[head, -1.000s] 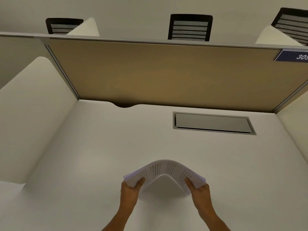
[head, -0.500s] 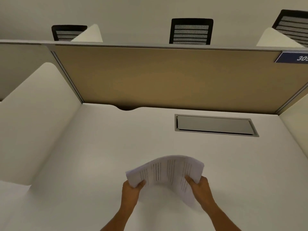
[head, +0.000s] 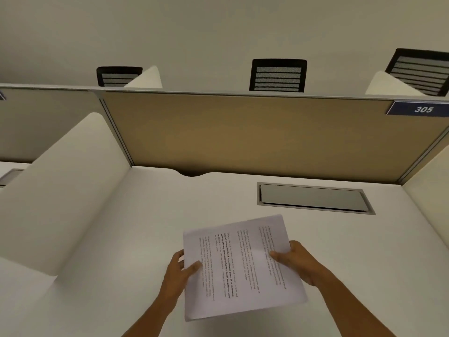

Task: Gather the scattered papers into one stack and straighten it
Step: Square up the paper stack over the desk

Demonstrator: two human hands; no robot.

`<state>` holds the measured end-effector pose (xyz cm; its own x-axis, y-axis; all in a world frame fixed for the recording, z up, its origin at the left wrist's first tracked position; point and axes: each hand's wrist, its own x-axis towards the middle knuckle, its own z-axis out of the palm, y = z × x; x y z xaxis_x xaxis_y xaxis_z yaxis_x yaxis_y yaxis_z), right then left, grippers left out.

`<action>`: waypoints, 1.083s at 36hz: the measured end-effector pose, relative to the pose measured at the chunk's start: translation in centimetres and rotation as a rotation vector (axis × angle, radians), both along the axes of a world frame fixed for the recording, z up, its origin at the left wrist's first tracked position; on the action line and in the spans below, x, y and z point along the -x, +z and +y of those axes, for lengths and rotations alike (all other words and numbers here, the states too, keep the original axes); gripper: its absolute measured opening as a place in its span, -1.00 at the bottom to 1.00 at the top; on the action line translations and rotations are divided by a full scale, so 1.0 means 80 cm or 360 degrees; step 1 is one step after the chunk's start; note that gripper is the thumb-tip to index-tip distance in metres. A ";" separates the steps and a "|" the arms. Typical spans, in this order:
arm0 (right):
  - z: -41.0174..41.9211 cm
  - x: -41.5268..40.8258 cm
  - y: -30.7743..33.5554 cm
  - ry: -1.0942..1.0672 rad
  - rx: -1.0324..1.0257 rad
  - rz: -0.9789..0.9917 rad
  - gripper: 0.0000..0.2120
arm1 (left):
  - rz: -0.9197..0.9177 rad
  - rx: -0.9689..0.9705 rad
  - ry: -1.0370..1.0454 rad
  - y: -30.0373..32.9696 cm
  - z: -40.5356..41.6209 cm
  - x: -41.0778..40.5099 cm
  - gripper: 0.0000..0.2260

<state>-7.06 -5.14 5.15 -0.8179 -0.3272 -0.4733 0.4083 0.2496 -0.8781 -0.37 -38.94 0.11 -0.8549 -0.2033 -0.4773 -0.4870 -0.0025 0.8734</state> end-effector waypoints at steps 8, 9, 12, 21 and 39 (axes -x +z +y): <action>-0.022 0.013 0.028 0.0287 -0.0156 0.0060 -0.73 | 0.0328 0.1102 -0.0372 0.068 -0.019 0.032 -0.34; -0.026 0.014 0.033 0.0341 -0.0182 0.0071 -0.73 | 0.0304 0.1062 -0.0470 0.078 -0.019 0.037 -0.38; -0.042 0.020 0.047 0.0514 -0.0275 0.0111 -0.73 | 0.0215 0.0807 -0.0837 0.100 -0.017 0.044 -0.42; -0.075 0.043 0.081 0.0793 -0.0335 0.0107 -0.73 | 0.0103 0.0727 -0.1097 0.117 -0.037 0.029 -0.80; -0.131 0.072 0.014 0.0048 0.0372 -0.0422 -0.40 | 0.0147 0.0036 -0.0313 0.088 -0.143 0.012 -0.80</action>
<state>-12.86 -15.63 6.30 -0.6649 -0.4740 -0.5773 0.6251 0.0701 -0.7774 -1.32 -50.41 7.13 -0.9192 -0.0378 -0.3921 -0.3938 0.1047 0.9132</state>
